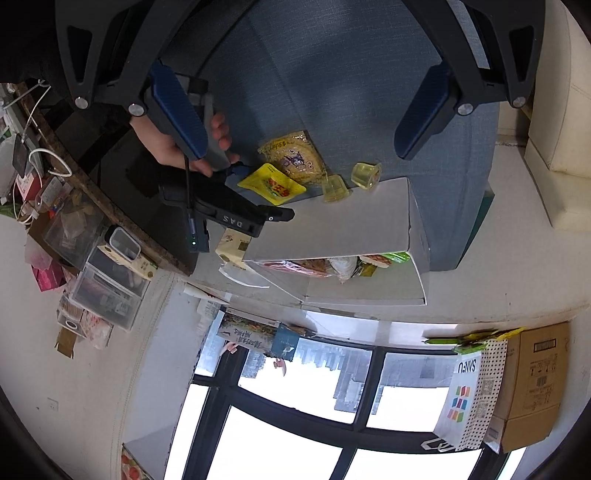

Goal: Organize snacks
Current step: 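Grasp the yellow bag with the right tool, then hold the yellow bag up with the right tool while the left grasps the round biscuit packet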

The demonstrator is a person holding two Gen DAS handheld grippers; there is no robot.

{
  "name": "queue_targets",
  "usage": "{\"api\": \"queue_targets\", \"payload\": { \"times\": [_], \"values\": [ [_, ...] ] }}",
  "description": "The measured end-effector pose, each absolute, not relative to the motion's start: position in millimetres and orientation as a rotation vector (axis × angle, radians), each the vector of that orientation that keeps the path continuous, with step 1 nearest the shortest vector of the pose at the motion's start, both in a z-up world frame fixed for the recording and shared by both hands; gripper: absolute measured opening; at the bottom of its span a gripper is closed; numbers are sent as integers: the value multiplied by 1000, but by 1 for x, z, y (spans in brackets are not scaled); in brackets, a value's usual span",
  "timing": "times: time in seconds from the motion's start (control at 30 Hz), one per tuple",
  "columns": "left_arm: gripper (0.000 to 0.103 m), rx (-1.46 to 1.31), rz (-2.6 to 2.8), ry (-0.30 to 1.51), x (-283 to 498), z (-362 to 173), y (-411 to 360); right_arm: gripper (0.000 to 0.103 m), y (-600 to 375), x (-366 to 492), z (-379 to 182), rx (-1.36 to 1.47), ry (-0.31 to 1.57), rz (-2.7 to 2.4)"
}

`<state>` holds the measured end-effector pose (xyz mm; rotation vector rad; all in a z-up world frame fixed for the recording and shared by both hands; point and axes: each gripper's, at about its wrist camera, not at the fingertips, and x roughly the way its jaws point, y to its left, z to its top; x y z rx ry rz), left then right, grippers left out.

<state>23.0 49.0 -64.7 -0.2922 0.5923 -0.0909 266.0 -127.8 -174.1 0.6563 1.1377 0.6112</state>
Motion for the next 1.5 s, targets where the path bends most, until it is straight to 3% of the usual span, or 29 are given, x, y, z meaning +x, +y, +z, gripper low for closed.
{"api": "queue_targets", "payload": {
  "times": [0.03, 0.07, 0.3, 0.57, 0.83, 1.23, 1.3, 1.43, 1.47, 1.5],
  "values": [
    [103, -292, -88, 592, 22, -65, 49, 37, -128, 268, -175, 666, 1147, 588],
    [103, -291, -84, 592, 22, -65, 50, 32, -129, 271, -179, 672, 1171, 573],
    [103, -294, -77, 604, 24, -68, 52, 25, -147, 259, -181, 761, 1124, 620],
    [103, -85, -125, 717, 64, -92, 14, 25, -200, 202, -113, 674, 895, 710],
    [103, -169, -81, 930, 158, -139, -28, 25, -248, 150, -52, 458, 693, 614],
    [101, -34, 166, 998, 227, -184, -48, 25, -266, 136, -43, 402, 657, 587],
    [84, -32, 174, 990, 224, -185, -46, 25, -265, 135, -45, 400, 662, 591],
    [67, -88, 104, 945, 206, -172, -35, 25, -264, 133, -48, 385, 667, 598],
    [48, -90, 90, 928, 200, -166, -33, 25, -262, 132, -49, 382, 671, 601],
    [37, -90, 74, 909, 194, -159, -33, 25, -261, 132, -50, 380, 676, 604]
  ]
}}
